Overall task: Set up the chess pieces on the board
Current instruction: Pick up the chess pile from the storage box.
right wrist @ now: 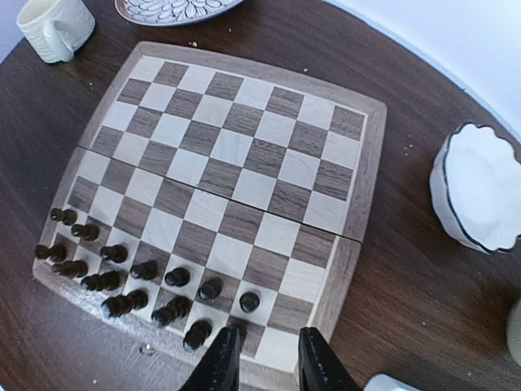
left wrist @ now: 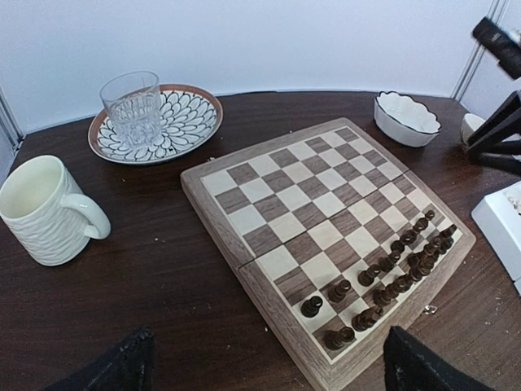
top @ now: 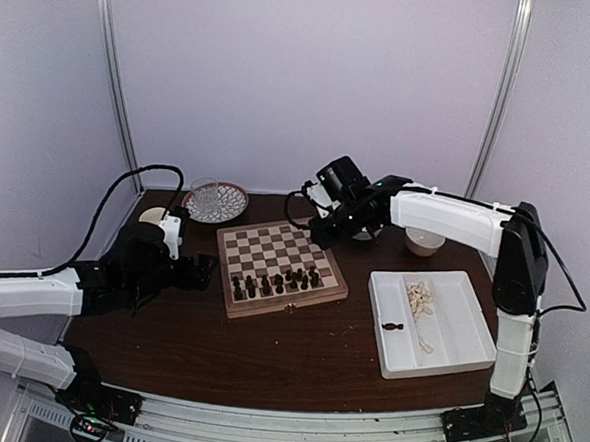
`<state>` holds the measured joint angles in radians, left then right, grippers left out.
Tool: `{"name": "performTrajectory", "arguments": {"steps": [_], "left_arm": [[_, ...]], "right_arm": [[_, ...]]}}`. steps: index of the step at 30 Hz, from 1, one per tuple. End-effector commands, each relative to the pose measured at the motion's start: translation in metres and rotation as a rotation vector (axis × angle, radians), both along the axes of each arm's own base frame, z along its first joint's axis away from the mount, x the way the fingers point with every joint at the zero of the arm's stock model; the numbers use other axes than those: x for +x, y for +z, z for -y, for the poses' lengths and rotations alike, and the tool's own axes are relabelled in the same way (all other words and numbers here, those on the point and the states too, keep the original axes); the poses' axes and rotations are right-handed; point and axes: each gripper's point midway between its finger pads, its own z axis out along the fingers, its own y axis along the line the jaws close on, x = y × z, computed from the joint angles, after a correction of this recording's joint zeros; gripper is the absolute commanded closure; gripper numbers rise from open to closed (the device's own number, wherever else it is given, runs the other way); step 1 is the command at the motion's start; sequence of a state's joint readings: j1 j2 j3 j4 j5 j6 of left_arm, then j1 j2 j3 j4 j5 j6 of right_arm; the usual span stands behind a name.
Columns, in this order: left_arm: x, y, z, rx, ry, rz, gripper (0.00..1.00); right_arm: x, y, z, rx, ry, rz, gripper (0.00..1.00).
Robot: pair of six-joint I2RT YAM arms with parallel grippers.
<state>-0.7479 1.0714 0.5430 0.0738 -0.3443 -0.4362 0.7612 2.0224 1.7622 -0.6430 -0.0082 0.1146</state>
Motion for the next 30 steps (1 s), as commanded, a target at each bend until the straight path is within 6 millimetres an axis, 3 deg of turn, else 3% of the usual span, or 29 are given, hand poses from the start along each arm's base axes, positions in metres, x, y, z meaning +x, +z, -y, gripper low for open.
{"name": "performTrajectory", "arguments": {"steps": [1,4,8,13,22,28,30], "left_arm": [[0.003,0.006,0.001,0.005,-0.005,0.024,0.02],[0.003,0.004,0.003,0.018,-0.018,0.015,0.02],[0.0,0.006,0.007,0.007,-0.047,0.016,0.03],[-0.004,0.009,0.007,-0.004,-0.064,0.03,0.04],[-0.007,0.016,0.005,-0.004,-0.075,0.059,0.04],[-0.008,0.016,0.009,-0.014,-0.093,0.053,0.05],[-0.009,0.016,0.009,-0.016,-0.097,0.052,0.05]], "right_arm": [[-0.026,0.056,0.036,0.024,-0.036,0.061,0.71],[-0.055,0.058,0.066,-0.018,-0.043,0.038,0.71],[-0.095,0.021,0.117,-0.115,-0.101,-0.02,0.71],[-0.138,-0.025,0.161,-0.168,-0.154,-0.091,0.7],[-0.151,-0.064,0.168,-0.032,-0.292,-0.126,0.66],[-0.155,-0.055,0.169,-0.088,-0.195,-0.108,0.65],[-0.156,-0.06,0.17,-0.134,-0.143,-0.111,0.61]]}}
